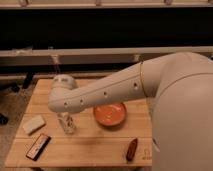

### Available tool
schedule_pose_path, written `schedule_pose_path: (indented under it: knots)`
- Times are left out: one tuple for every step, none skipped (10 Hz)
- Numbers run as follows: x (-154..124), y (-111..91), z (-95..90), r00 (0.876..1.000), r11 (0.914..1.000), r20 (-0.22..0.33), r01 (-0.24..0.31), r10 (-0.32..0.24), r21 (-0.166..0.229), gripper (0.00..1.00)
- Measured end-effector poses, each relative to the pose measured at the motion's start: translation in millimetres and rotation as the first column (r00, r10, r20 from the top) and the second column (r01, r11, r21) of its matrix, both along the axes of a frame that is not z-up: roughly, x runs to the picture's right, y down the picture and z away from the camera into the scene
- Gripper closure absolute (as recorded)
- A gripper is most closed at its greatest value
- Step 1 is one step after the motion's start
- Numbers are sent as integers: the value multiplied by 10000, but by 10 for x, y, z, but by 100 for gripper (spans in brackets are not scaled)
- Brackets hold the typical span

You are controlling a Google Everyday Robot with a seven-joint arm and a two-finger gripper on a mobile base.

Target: Knock the bottle over

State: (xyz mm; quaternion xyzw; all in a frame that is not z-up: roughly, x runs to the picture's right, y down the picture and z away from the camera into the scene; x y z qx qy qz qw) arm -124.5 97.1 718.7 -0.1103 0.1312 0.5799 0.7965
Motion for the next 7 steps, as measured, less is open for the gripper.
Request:
schedule_pose_path:
  knots:
    - [-50,-44,57,10000,10000,74,21,-22,33,0]
    - [-71,-58,76,9999,10000,104,33,-33,50,0]
    - [-87,-69,95,9999,10000,136,38,-39,60,0]
    - [-107,-79,113,9999,10000,156,43,-44,65,0]
    - [-106,-67,95,9999,10000,134,40,-41,63,0]
    - [-71,-58,76,10000,10000,97,16,-17,76,0]
    - [-26,-48,50,10000,10000,67,-24,23,82,0]
